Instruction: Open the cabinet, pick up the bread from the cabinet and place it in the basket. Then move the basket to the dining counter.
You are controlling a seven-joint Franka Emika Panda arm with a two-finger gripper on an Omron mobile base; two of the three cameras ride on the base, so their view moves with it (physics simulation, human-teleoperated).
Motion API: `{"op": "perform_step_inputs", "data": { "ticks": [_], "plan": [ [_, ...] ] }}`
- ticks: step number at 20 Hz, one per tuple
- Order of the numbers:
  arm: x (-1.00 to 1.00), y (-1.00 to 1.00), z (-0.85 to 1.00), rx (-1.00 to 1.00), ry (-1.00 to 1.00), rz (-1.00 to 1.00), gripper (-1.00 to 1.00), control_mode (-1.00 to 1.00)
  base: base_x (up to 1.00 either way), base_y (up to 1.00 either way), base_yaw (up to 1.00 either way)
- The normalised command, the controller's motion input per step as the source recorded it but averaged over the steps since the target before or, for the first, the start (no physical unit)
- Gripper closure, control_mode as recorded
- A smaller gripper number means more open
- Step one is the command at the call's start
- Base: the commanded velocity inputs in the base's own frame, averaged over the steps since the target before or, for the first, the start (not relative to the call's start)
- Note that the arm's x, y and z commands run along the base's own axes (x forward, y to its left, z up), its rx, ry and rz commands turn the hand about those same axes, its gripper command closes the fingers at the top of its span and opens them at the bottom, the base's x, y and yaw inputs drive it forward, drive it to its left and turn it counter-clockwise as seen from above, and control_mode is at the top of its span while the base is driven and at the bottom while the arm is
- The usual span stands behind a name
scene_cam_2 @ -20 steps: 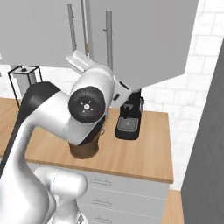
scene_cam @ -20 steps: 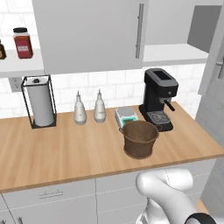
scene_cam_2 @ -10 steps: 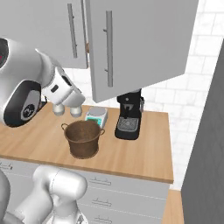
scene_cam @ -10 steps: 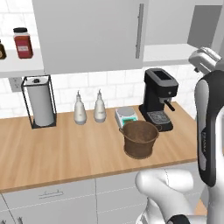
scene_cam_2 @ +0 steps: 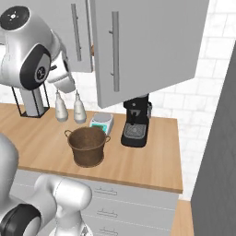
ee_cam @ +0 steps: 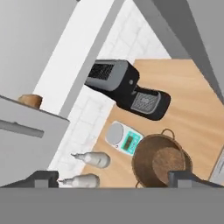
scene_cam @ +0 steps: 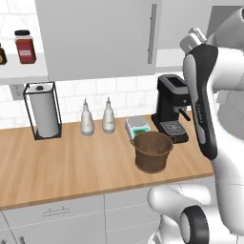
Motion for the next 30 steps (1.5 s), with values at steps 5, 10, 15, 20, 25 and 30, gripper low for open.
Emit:
{"op": "perform_step_inputs", "data": {
  "ticks": [5, 10, 15, 20, 25, 30],
  "plan": [
    [0.53, 0.02, -0.03, 0.19, -0.12, -0.50, -1.00, -1.00, 0.00, 0.00, 0.00],
    [0.24, -0.15, -0.14, 0.20, -0.25, -0.50, -1.00, -1.00, 0.00, 0.00, 0.00],
    [0.11, -0.27, -0.15, 0.17, -0.21, -0.41, -1.00, -1.00, 0.00, 0.00, 0.00],
    [0.00, -0.45, -0.15, 0.13, -0.15, -0.46, -1.00, -1.00, 0.00, 0.00, 0.00],
    [0.08, -0.45, -0.06, 0.13, -0.04, -0.45, -1.00, -1.00, 0.00, 0.00, 0.00],
    [-0.10, -0.36, -0.21, 0.09, -0.11, -0.31, -1.00, -1.00, 0.00, 0.00, 0.00]
  ]
}}
